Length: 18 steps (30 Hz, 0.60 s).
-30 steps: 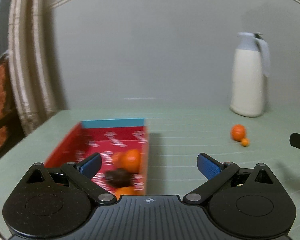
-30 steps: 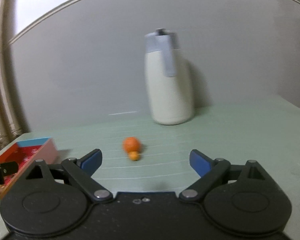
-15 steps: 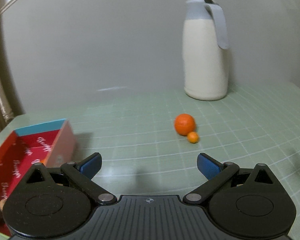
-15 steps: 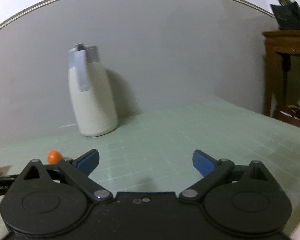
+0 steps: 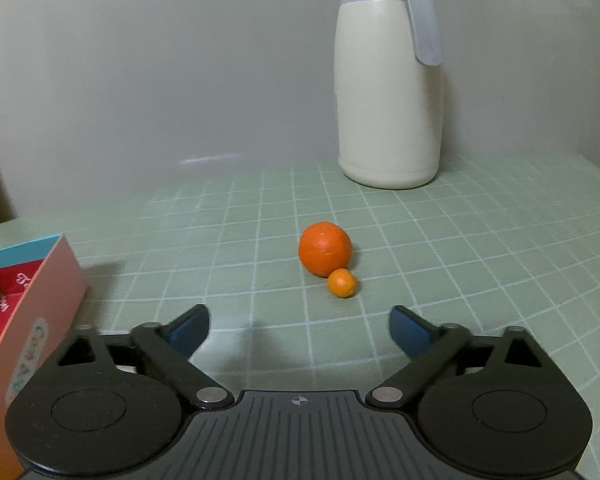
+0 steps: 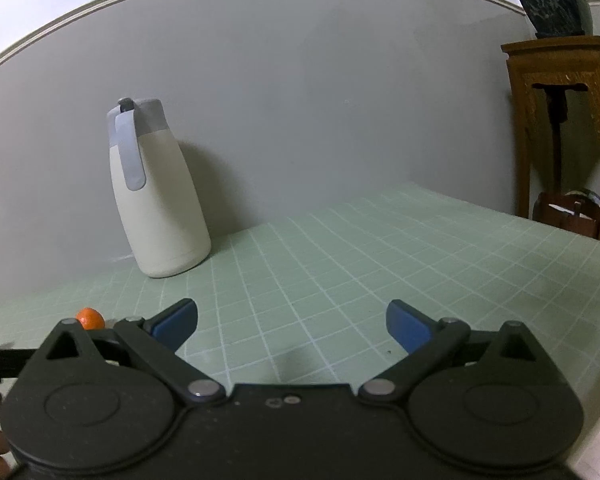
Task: Organize fruits
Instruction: 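Move the left gripper to the remaining kumquat and grasp it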
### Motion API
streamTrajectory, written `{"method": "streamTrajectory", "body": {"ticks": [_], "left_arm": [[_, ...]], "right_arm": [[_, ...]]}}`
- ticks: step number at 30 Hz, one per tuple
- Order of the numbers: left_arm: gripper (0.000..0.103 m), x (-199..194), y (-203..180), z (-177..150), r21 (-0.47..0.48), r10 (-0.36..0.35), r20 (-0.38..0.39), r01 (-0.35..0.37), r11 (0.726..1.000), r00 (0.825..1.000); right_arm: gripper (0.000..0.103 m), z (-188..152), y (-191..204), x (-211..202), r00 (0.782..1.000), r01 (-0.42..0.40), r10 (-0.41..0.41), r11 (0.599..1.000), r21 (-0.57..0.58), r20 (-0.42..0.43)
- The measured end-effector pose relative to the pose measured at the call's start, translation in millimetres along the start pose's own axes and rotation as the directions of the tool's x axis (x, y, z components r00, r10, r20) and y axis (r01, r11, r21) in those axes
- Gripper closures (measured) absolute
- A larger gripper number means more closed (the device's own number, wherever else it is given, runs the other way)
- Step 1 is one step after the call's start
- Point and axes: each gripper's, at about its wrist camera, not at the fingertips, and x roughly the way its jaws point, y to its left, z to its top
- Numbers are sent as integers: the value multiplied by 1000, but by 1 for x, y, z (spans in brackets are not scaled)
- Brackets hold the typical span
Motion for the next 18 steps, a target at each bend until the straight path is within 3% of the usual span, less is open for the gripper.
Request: {"method": "streamTrajectory", "body": {"ticks": [7, 11, 16, 18], "left_arm": [[30, 24, -5, 6, -44, -41, -49, 38, 998, 998], [58, 31, -3, 12, -62, -78, -54, 75, 995, 995], [58, 32, -5, 15, -57, -92, -46, 89, 994, 995], [66, 32, -6, 14, -53, -96, -35, 94, 994, 995]], "right_arm": [[1, 4, -2, -3, 1000, -27, 27, 1000, 11, 7], [1, 5, -3, -4, 999, -40, 40, 999, 21, 4], [1, 5, -1, -3, 998, -61, 61, 998, 24, -13], [1, 5, 1, -3, 998, -67, 68, 998, 18, -14]]}}
